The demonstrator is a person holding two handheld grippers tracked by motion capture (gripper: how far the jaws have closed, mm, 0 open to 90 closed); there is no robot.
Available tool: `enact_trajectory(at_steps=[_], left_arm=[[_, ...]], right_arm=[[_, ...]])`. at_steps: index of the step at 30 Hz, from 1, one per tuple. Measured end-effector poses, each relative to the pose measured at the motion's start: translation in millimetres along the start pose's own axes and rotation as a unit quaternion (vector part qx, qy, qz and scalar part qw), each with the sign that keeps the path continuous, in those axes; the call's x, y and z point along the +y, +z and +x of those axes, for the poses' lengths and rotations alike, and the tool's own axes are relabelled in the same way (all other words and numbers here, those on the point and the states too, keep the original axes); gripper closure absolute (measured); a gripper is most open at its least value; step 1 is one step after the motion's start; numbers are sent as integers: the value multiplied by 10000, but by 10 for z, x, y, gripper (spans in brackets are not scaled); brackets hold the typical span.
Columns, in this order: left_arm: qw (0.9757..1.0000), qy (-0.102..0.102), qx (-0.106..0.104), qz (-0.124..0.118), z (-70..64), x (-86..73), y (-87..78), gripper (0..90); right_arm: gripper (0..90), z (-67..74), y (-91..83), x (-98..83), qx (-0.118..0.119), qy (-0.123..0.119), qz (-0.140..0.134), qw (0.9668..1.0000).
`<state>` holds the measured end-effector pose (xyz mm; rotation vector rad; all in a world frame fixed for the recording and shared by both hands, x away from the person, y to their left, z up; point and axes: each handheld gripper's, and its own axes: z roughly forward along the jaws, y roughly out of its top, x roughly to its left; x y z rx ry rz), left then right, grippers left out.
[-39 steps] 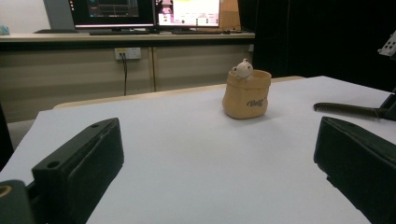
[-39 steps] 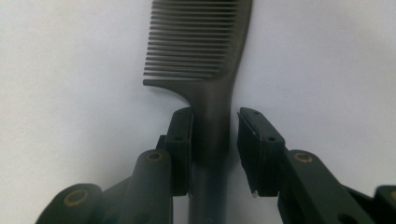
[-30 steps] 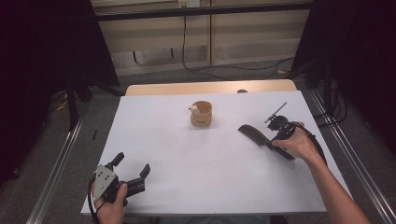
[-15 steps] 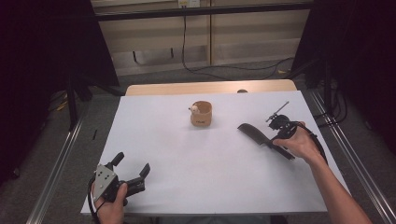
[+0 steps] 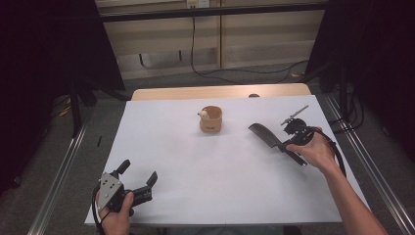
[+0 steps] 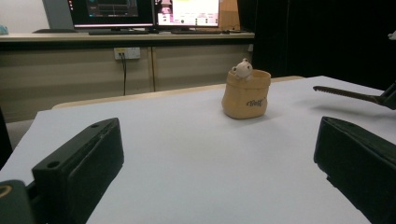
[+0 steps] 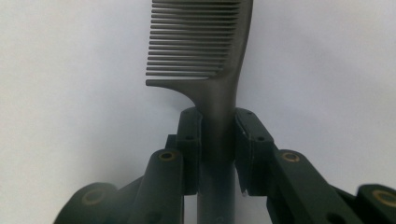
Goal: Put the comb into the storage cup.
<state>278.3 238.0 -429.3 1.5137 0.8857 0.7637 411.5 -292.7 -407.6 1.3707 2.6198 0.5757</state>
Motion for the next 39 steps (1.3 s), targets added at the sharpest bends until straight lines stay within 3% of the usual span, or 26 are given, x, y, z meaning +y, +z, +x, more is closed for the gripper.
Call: enact_trajectory(at_steps=[11,20,27,30,34,39], left_arm=[[10000,19,-32,8,-3,1,15,16],[10000,-22,-27,-10,-6,-1,14,16],[10000,21,-10,12,-7,-1,15,16],[10000,7,-6,-6,-10,0,14,16],[10000,-17,-12,-16,-8,1,14,16],[10000,22,-23,7,-7,0,17,16]], right_arm=[[731,-13,-134,-25,-145,229,-777,9966],[732,0,-161,-69,-206,241,-1159,9928],[731,-29,-140,-175,-150,360,-1585,9866],[732,-48,-149,-202,-182,483,-1592,9859],[731,-69,-196,-240,-234,584,-1821,9813],[732,-74,-230,-271,-132,680,-2097,9753]])
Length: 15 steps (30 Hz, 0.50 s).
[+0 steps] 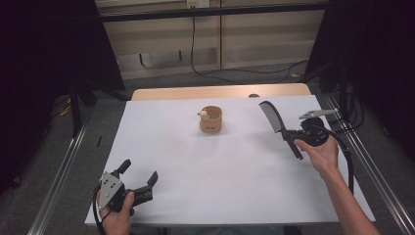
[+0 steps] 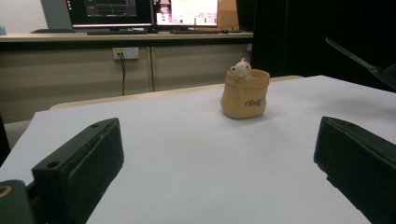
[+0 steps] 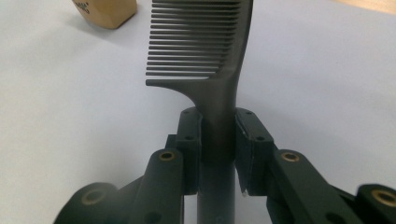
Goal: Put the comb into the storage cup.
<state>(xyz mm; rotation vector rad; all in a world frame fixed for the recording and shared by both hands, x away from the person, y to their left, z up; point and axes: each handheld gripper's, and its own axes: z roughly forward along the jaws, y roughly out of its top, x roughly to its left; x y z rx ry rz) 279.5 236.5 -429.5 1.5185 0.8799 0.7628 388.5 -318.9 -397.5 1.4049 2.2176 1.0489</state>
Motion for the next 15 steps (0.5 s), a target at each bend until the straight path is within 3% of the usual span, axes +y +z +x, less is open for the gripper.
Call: enact_trajectory(at_steps=[4,7,15], left_arm=[[10000,-2,-10,-6,0,2,1,16],[10000,-3,-14,-9,0,3,0,16],[10000,-16,-27,-18,-1,3,0,17]], right_arm=[[731,4,-8,-17,21,-21,-235,9997],[732,13,-37,-16,35,-86,-559,9984],[731,39,-51,-21,107,-156,-876,9960]])
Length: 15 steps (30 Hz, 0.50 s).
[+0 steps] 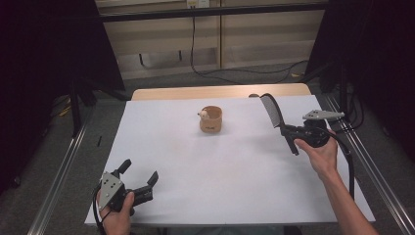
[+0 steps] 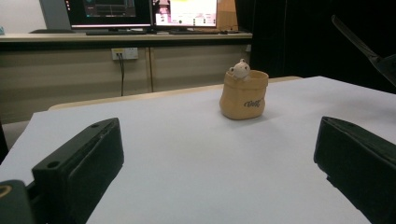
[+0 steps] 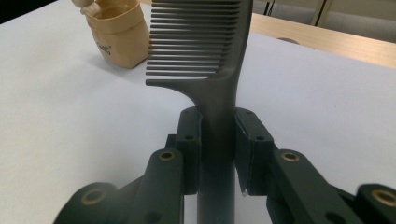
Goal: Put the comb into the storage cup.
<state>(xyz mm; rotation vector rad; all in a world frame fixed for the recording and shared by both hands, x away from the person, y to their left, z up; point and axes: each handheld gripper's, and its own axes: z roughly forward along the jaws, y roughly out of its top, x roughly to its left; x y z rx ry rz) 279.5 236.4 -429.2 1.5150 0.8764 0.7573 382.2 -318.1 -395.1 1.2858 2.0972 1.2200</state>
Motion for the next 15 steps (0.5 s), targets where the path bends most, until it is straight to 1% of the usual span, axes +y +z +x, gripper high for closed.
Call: enact_trajectory(at_steps=[1,4,7,12,15], left_arm=[[10000,-10,-8,-2,0,0,1,16],[10000,-12,-19,-2,-1,1,0,16],[10000,-24,-27,-17,-4,2,1,16],[10000,14,-19,1,-1,1,4,16],[10000,-11,-25,-6,-6,-1,10,16]], right_arm=[[731,0,0,-5,-17,4,-42,10000],[731,-3,-7,-18,42,-15,-279,9996],[731,-1,-13,-24,64,-41,-429,9990],[731,8,-22,-27,76,-88,-680,9976],[731,12,-32,-23,116,-64,-790,9968]])
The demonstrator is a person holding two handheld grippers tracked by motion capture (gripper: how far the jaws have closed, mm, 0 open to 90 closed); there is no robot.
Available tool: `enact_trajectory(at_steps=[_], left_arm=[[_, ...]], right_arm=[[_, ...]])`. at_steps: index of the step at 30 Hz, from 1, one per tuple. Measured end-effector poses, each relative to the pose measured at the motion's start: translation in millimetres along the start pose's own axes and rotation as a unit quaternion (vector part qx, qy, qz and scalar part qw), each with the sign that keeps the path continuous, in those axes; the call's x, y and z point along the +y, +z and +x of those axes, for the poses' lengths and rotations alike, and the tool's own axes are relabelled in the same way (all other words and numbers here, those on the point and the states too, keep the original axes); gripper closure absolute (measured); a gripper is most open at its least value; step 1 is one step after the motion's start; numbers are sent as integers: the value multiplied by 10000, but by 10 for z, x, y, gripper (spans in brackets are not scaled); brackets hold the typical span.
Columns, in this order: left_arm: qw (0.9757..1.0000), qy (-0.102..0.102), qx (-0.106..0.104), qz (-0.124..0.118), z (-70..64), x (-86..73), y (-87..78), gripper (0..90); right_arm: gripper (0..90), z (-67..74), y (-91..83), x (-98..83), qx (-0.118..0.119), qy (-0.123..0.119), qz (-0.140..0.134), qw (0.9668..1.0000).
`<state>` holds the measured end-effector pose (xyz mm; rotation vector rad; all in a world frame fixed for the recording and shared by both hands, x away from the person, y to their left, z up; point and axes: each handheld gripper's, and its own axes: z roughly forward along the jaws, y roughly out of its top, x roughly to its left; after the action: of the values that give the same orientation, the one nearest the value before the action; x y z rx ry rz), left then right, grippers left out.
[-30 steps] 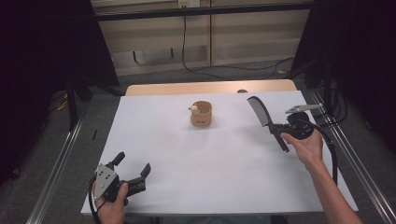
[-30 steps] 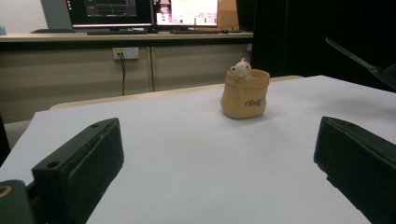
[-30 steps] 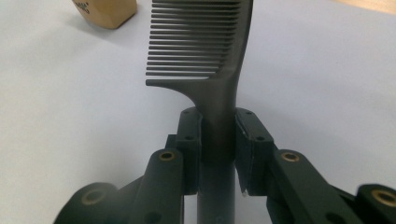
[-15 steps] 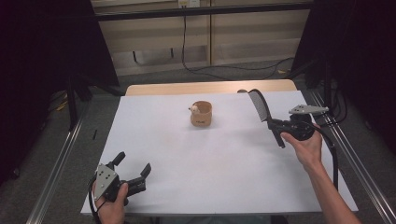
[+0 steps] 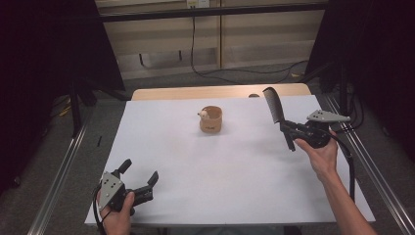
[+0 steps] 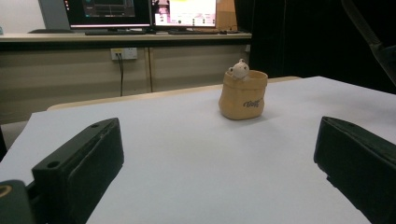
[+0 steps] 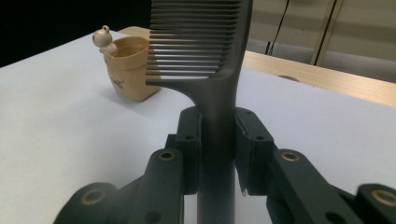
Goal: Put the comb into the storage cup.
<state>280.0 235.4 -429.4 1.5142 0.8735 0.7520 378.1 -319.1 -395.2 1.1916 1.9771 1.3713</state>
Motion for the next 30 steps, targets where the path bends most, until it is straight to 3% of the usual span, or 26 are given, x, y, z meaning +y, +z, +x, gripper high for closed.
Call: enact_trajectory(at_steps=[12,23,30], left_arm=[[10000,-23,-42,12,-6,-2,12,15],[10000,-29,-39,-17,-4,6,13,15],[10000,-19,-49,1,-3,6,23,15]], right_arm=[[731,5,-60,38,195,6,-589,9981],[731,45,-103,94,357,-33,-1110,9932],[731,62,-130,115,410,-36,-1296,9907]])
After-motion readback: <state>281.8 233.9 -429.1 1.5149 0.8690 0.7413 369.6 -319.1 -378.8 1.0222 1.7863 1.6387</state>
